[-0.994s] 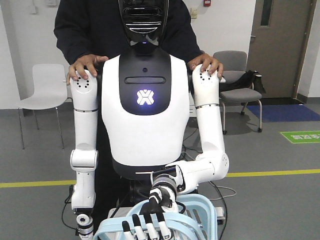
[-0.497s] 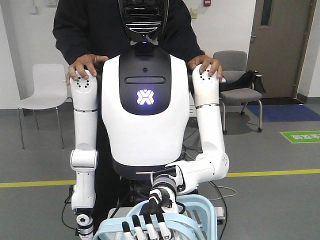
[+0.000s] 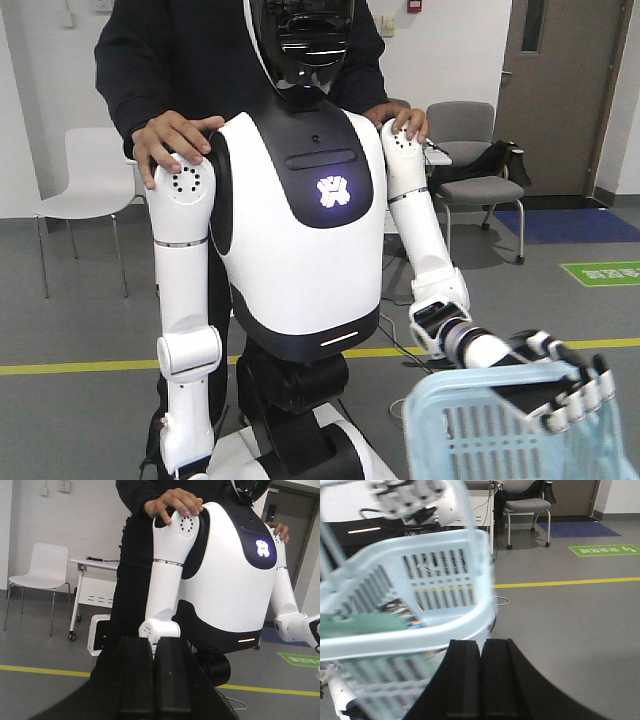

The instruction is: Pick snacks and fruit into basket

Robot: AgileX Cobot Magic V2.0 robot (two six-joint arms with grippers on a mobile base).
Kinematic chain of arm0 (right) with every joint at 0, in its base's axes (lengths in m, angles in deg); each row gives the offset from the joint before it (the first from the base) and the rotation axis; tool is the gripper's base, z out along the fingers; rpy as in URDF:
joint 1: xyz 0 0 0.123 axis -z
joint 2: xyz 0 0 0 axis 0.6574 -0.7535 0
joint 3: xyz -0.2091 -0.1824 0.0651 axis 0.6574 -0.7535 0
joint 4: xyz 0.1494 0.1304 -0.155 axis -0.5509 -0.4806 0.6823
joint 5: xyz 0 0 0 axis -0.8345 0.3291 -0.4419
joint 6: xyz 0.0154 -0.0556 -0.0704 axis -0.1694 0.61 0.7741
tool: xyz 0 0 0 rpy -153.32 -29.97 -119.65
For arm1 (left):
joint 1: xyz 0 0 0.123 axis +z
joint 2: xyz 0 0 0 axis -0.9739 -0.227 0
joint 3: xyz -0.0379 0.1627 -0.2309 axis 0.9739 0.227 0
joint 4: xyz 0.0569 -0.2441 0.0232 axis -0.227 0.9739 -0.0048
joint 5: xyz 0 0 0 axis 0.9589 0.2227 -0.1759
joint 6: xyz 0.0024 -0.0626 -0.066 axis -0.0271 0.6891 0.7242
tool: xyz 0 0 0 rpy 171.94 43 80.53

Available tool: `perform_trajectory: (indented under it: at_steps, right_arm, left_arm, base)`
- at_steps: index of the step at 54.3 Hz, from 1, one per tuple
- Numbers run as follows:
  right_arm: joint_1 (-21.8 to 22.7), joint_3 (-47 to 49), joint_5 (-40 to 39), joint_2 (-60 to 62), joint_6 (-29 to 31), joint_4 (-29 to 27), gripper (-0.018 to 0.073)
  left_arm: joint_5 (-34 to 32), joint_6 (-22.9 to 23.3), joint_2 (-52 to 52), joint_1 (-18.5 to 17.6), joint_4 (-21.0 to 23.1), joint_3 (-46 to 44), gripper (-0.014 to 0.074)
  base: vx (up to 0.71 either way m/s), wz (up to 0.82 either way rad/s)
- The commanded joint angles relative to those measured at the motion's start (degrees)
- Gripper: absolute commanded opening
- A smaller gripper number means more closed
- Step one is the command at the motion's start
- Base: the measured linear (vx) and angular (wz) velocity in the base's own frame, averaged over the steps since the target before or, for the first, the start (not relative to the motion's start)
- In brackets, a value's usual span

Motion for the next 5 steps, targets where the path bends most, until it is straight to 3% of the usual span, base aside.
perform_trajectory:
  at_steps: [1,5]
  right_arm:
    - [0.18,-0.51,-4.49,1.02,0.62,-0.05,-0.0010]
    - [0.13,-0.51,-4.49,0.97,0.62,-0.05,-0.0010]
  left_arm:
    - [-4.56,0.03,-0.80,0.11,0.46,0.25,-0.0006]
    - [-4.56,0.03,-0.80,0.11,0.46,0.25,-0.0006]
  base:
    - [0.00,0.00]
    - [0.00,0.00]
